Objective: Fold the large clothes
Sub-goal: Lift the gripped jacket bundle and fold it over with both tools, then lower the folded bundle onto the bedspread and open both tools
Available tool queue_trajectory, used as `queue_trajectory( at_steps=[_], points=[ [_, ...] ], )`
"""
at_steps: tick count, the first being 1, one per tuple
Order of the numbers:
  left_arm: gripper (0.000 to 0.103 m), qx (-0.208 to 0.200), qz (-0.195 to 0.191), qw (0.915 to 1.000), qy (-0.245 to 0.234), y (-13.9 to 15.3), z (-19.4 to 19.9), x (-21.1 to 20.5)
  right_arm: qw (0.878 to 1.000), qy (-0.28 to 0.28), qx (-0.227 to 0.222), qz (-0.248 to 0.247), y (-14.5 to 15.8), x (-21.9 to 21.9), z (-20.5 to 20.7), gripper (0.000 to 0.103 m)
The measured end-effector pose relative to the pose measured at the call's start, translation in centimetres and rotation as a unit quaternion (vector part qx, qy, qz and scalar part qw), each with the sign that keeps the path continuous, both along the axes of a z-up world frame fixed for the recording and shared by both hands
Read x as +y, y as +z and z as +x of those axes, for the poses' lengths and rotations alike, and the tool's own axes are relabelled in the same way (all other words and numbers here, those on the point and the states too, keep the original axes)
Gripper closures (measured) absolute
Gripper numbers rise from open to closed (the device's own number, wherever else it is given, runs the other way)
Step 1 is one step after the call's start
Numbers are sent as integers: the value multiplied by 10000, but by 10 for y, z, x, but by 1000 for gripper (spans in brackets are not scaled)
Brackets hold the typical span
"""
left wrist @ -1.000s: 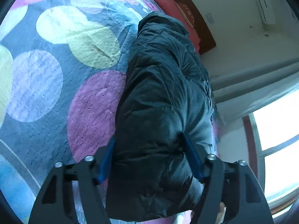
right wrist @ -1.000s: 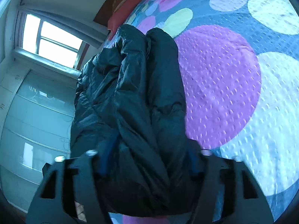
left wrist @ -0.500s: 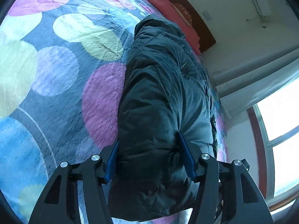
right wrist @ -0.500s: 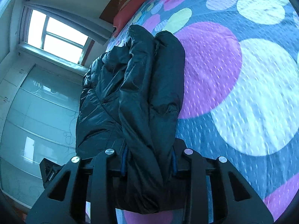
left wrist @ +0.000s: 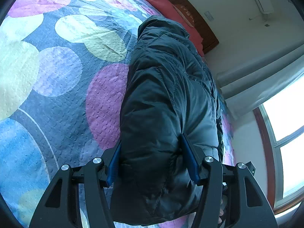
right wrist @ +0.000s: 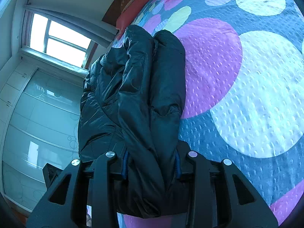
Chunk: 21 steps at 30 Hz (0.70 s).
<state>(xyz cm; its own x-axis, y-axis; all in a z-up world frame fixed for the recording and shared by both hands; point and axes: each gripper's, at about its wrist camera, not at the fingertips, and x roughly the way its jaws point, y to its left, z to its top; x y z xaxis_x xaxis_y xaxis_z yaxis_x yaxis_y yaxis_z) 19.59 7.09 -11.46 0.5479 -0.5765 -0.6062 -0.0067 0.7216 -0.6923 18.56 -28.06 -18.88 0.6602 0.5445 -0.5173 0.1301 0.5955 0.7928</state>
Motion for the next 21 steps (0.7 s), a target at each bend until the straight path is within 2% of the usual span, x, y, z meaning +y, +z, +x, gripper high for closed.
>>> queue_trajectory(
  at_steps=[6,8,11,14,18,21],
  points=[
    [42,-1,-71,10000,3,0,-1,2,10000,-31,5,-11,2,-1,-2,63],
    [36,7,-198,9998,29,-2,-1,6,10000,-59,6,-23,3,-3,-2,55],
    [31,-65,-163,9998,40,3,-4,14,9999,-110,-31,18,6,-8,-6,43],
    [28,-246,-180,9995,116,14,-8,27,9997,-183,-138,25,14,-18,-11,37],
    [27,-293,-296,9988,272,25,10,41,9989,-376,-294,-31,31,-37,4,36],
    [27,-223,-394,9989,144,27,38,37,9988,-373,-321,45,39,-47,31,33]
  ],
)
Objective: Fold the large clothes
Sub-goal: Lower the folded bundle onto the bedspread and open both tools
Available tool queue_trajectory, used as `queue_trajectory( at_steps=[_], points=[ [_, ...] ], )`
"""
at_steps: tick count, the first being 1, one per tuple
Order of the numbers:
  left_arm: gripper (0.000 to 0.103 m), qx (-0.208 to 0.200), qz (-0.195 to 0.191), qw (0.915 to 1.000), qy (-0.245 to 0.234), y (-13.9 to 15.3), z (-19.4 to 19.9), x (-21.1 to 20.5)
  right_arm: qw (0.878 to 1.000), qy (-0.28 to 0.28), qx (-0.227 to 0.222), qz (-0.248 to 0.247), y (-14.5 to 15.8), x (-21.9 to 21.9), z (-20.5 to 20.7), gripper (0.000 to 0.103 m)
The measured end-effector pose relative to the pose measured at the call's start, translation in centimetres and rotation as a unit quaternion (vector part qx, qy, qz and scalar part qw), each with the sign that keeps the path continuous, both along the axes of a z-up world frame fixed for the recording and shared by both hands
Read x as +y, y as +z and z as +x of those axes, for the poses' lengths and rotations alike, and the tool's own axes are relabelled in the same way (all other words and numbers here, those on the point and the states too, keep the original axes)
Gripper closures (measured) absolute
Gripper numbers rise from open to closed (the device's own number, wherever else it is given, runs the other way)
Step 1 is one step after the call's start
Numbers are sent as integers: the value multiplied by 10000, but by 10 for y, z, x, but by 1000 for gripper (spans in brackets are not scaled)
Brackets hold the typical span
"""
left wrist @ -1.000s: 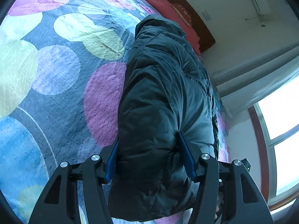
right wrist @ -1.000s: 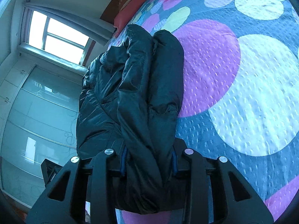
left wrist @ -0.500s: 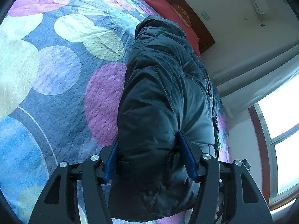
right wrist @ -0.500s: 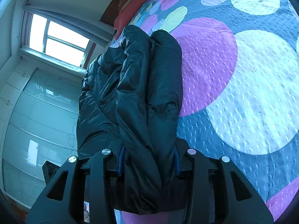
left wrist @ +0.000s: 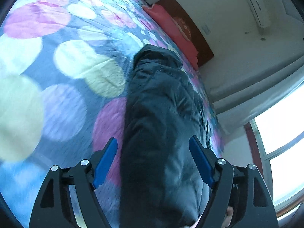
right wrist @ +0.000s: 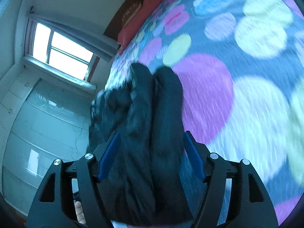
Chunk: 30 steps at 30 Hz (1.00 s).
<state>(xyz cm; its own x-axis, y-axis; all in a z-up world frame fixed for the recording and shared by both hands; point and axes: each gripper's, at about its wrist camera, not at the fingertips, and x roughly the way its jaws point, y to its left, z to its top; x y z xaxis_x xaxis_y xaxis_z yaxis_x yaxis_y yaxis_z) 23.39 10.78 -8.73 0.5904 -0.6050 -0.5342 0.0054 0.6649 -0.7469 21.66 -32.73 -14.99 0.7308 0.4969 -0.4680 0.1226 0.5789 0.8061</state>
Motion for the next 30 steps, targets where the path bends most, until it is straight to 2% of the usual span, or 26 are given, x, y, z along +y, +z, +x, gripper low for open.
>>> queue_trajectory(
  at_steps=[4,7,8,9,10,11,13,16,21,24,28,30],
  points=[
    [27,187,148,9996,-152,-4,38,-18,9999,34,91,24,1,2,36,32],
    [27,284,436,9986,-127,-6,56,-28,9995,90,268,-104,-4,5,58,32],
    [28,329,598,9976,-119,-7,60,-32,9990,117,426,-103,-9,6,65,38],
    [30,355,775,9963,-112,-8,63,-36,9982,86,575,-157,-14,5,69,49],
    [34,367,986,9944,-107,-10,66,-42,9977,68,656,-155,-19,6,69,67],
    [36,388,1118,9929,-88,-12,68,-45,9976,73,682,-48,-26,4,70,73],
    [37,410,1181,9921,-49,-16,70,-48,9976,54,675,115,-37,1,70,77],
    [37,387,1244,9915,-49,-20,70,-51,9977,-6,623,281,-45,1,69,77],
    [37,364,1155,9926,-75,-21,72,-48,9984,-89,517,214,-44,2,68,75],
    [35,348,1092,9934,-45,-23,73,-46,9986,-136,462,225,-42,2,63,69],
    [29,371,893,9953,45,-26,67,-40,9985,-231,426,237,-39,-2,47,55],
    [28,380,801,9960,91,-28,63,-36,9985,-241,401,285,-40,-4,39,53]
  ],
)
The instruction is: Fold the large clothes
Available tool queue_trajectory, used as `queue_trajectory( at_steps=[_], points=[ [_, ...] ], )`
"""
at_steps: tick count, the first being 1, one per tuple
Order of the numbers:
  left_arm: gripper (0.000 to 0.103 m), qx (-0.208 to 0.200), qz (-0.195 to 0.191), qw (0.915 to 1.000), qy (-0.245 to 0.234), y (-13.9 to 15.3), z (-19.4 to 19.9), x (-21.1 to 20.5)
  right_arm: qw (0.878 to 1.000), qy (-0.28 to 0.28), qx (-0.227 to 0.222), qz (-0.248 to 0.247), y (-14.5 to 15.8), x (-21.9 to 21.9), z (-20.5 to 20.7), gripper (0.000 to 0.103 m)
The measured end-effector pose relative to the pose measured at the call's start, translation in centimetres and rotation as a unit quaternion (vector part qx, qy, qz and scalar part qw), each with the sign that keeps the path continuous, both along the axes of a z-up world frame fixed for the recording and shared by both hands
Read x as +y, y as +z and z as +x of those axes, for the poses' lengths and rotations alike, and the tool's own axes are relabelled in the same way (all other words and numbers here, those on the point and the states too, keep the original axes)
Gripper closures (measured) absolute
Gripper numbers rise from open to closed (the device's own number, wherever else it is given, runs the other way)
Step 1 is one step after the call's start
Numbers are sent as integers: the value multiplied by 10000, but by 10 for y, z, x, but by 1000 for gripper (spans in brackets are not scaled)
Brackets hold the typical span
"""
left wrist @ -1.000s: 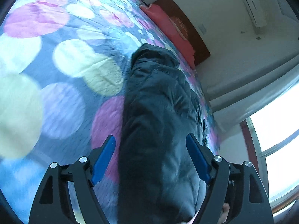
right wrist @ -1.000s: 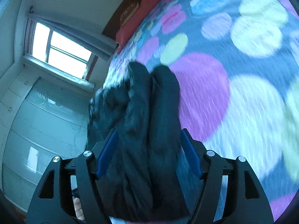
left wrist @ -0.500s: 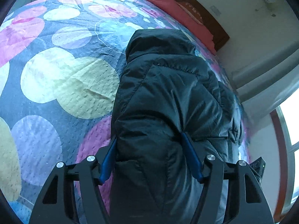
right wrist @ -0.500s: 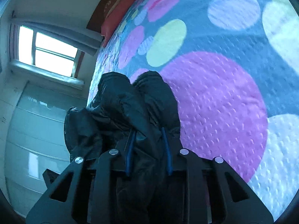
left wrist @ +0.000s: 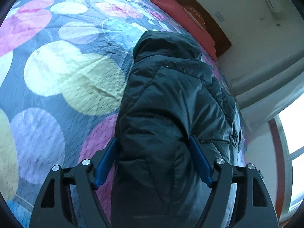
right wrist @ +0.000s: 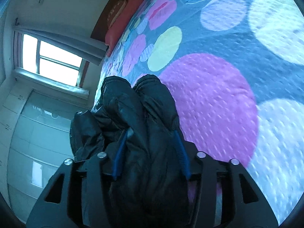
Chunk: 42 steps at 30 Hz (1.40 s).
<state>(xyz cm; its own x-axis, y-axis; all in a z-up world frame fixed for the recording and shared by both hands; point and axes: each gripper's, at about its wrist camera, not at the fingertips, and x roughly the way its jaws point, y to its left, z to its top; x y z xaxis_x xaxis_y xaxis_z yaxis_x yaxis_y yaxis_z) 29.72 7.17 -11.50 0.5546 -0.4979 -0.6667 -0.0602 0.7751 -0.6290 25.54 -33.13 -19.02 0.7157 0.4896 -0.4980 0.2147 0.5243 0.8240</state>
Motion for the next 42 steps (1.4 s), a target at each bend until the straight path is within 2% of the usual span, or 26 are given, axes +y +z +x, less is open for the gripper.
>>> queue_trajectory(
  at_steps=[4,13,22,29,34,38,42],
  points=[
    [27,-93,-8,9999,108,2,-13,3,10000,-33,-15,-35,-1,-2,-23,49],
    [27,-286,160,9992,217,12,-62,5,9999,-56,-93,-69,11,3,-66,47],
    [27,-434,429,9981,97,15,-103,-2,9986,-30,-71,-532,24,15,-103,47],
    [27,-491,469,9977,91,16,-118,-2,9974,3,75,-713,21,21,-129,47],
    [27,-586,717,9957,75,21,-136,-4,9937,-62,99,-1119,31,25,-150,47],
    [27,-662,1153,9911,90,28,-155,-10,9859,-65,145,-1665,46,35,-163,46],
    [27,-838,1756,9809,25,39,-175,-21,9662,-67,121,-2576,69,57,-179,39]
  ],
)
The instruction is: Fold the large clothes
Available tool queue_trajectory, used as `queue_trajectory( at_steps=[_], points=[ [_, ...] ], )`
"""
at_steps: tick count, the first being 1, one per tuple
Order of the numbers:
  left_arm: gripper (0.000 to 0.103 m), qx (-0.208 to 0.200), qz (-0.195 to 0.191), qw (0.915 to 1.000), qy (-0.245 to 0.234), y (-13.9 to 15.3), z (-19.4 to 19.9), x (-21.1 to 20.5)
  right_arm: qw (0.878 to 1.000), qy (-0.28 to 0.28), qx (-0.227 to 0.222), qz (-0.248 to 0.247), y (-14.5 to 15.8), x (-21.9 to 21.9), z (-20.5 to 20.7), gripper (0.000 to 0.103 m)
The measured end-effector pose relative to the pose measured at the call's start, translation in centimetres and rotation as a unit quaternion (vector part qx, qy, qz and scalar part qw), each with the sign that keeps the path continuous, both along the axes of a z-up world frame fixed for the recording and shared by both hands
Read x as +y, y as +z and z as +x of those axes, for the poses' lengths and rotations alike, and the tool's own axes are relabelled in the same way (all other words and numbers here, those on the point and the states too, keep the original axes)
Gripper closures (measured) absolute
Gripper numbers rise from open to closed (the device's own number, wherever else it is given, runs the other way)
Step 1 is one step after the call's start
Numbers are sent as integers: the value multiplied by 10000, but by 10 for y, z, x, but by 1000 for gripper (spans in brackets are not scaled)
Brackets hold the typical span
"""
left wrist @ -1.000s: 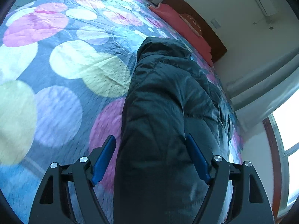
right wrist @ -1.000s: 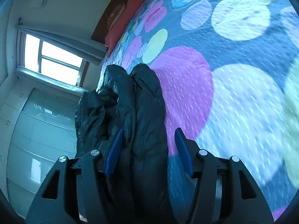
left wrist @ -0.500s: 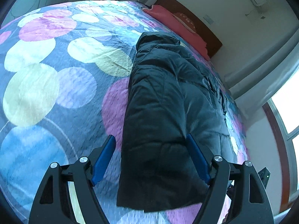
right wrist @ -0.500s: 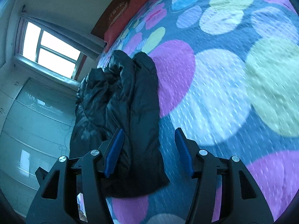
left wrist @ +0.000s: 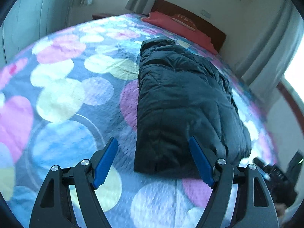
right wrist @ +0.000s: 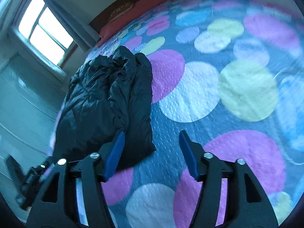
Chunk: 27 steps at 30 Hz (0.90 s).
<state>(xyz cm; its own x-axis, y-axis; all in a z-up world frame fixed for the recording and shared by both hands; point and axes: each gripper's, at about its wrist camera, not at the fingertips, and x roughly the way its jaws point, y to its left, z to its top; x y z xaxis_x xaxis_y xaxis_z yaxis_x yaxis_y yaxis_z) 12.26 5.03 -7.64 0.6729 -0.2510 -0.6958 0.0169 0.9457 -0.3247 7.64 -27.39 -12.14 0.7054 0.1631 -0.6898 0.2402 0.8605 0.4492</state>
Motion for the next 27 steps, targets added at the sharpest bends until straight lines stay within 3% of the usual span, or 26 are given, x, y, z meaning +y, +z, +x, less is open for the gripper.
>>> queue_trajectory(
  at_steps=[4,12,19,27],
  points=[
    [27,-241,462,9986,-17,12,-20,-11,9979,114,32,-644,12,24,-9,38],
    [26,-579,962,9936,131,32,-49,-16,9865,307,-93,-1604,37,69,-23,36],
    [22,-902,1326,9865,328,48,-70,-17,9783,418,-397,-1991,61,95,-36,28],
    [21,-999,1385,9844,414,56,-80,-17,9721,492,-641,-2203,78,113,-48,24]
  ],
)
